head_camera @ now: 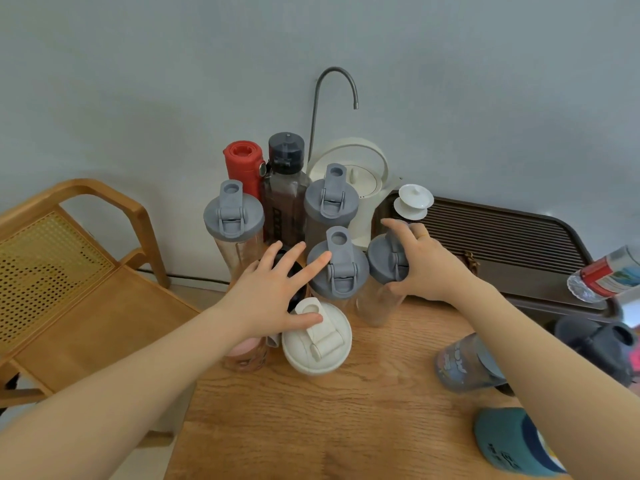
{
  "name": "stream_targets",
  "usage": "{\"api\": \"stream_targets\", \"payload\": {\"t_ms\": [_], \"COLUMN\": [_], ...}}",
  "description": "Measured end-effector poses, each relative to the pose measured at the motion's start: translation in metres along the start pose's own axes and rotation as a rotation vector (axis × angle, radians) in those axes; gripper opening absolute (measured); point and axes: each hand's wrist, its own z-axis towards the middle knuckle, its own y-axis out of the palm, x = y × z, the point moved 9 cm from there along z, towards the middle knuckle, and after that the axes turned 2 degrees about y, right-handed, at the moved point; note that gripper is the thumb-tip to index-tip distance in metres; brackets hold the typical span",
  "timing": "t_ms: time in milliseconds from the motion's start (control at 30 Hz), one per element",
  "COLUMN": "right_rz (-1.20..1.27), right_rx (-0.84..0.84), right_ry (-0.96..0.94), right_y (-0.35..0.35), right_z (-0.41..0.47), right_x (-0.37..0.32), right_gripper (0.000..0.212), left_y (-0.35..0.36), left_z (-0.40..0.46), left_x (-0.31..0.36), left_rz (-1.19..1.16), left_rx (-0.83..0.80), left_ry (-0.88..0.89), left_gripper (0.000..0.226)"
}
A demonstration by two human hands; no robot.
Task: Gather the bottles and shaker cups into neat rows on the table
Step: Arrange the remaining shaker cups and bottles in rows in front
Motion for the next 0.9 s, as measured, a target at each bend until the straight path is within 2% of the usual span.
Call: {"api": "stream_targets", "payload": {"t_ms": [67,200,333,400,467,500,567,633,767,900], "right_rz": [0.035,-0.038,-0.027,-0.067,-0.079,-0.082,-0.124,-0.224,-0.312,-0.326], "right_rx": [0.005,-0.023,-0.082,0.025,0.205,0.238,0.159,0.003,-0.16,-0.171], "right_ry": [0.012,0.043,0.131,0.113,-0.059,-0.168,-0.341,-0.407,-0.368,-0.368], "right_y": [0.001,0.008,0.012,-0.002,-0.024,-0.03,-0.024,-0.004,0.015,0.015], "right_z": [-0.004,-0.01,-0.017,-0.021,-0.024,-0.024,-0.02,-0.011,0.004,0.008], "right_x": [0.002,0.005,0.01,-0.001,-0.033,-0.052,-0.085,-0.103,-0.106,-0.102], "right_gripper": [0.118,0.126,0.127,0.121,0.106,0.096,0.081,0.087,0.101,0.092], "left_y": [-0.001,-0.004,-0.012,-0.01,-0.006,-0.006,-0.006,-0.004,0.002,-0.011], "left_z": [-0.001,-0.003,-0.001,-0.002,-0.003,-0.004,-0.003,-0.001,0.008,0.012], "left_x": [-0.001,-0.004,-0.018,-0.024,-0.028,-0.03,-0.036,-0.038,-0.038,-0.036], "left_rz": [-0.001,-0.081,-0.205,-0.202,-0.196,-0.196,-0.202,-0.183,-0.127,-0.118], "left_rx": [-0.004,0.013,0.07,0.013,-0.061,-0.081,-0.097,-0.111,-0.147,-0.103], "left_ry": [-0.014,-0.03,-0.081,-0.074,-0.059,-0.065,-0.106,-0.134,-0.161,-0.159], "left_gripper": [0.084,0.09,0.066,0.07,0.081,0.085,0.091,0.098,0.109,0.095]}}
